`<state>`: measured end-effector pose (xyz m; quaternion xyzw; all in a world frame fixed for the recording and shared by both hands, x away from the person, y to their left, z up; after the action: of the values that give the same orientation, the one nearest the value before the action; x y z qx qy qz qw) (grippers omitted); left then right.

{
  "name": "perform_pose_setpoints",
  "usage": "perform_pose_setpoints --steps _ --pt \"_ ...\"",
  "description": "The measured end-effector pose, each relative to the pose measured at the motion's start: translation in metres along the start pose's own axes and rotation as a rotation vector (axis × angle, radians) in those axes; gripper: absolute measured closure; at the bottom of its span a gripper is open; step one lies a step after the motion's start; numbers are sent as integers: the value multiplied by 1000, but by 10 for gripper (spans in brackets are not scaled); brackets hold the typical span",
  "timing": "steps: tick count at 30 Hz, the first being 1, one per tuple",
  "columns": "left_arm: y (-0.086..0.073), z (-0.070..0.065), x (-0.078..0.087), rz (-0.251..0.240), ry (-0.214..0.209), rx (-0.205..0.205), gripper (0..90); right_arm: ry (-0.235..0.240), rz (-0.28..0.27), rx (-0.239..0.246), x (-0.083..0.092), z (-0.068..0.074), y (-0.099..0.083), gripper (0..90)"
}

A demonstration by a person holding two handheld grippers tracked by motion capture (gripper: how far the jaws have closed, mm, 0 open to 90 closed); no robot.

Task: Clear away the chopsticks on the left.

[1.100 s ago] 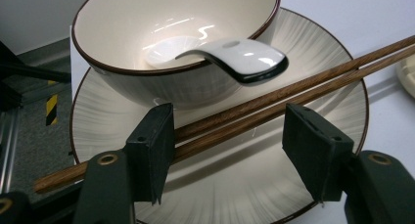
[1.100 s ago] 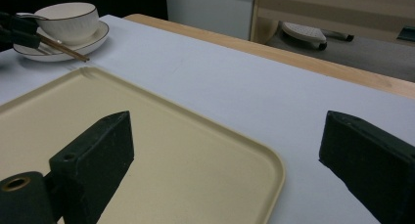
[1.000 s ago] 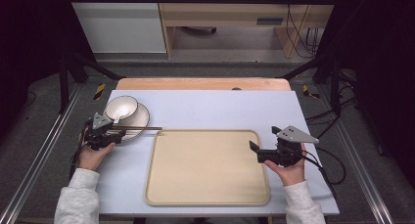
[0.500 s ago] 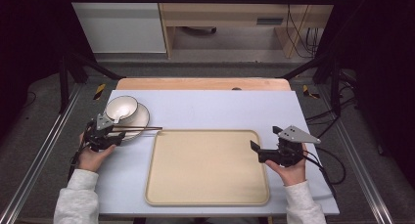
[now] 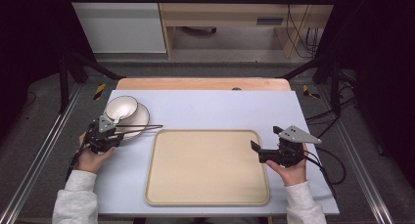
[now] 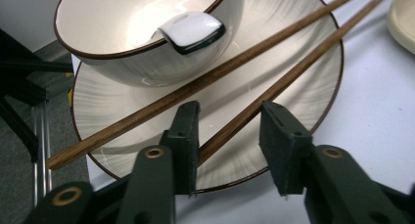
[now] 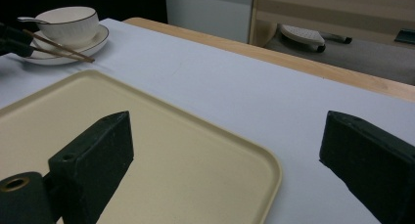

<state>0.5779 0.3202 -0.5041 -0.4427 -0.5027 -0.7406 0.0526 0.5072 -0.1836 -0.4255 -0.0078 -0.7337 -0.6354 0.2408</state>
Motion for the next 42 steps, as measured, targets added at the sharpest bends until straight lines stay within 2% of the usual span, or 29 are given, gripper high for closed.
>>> perform_pose_setpoints --steps 7,10,14,24,31,35,38,42 --pt "1 -3 2 0 -14 -14 677 -1 1 1 0 0 0 59" --pt "1 -6 2 -3 -39 -16 715 -1 0 -1 0 -1 0 59" --pt "2 -9 3 -1 -47 -20 749 0 -1 0 0 -1 0 59" --pt "3 -10 4 5 -66 -4 830 4 1 -3 0 -1 -1 59" --pt "4 -11 3 3 -93 33 836 6 2 -3 0 -1 -1 59" --pt "7 -11 0 -10 -105 63 770 7 2 -3 0 -1 -1 59" --pt "13 -12 -3 -46 -118 102 762 5 -1 -3 0 -2 0 59" --pt "15 -12 -10 -40 -120 134 761 8 -3 -2 0 -2 0 58"
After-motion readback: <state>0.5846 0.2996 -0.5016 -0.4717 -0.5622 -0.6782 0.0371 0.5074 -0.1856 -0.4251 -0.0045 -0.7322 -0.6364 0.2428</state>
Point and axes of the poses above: each handheld gripper's, and its own axes: x roughly backward along the jaws, y roughly out of its top, z roughly to its left, the point moved 8 cm from there along -x, roughly forward along the jaws, and after that the axes turned 13 degrees about -y, right-handed, at the moved point
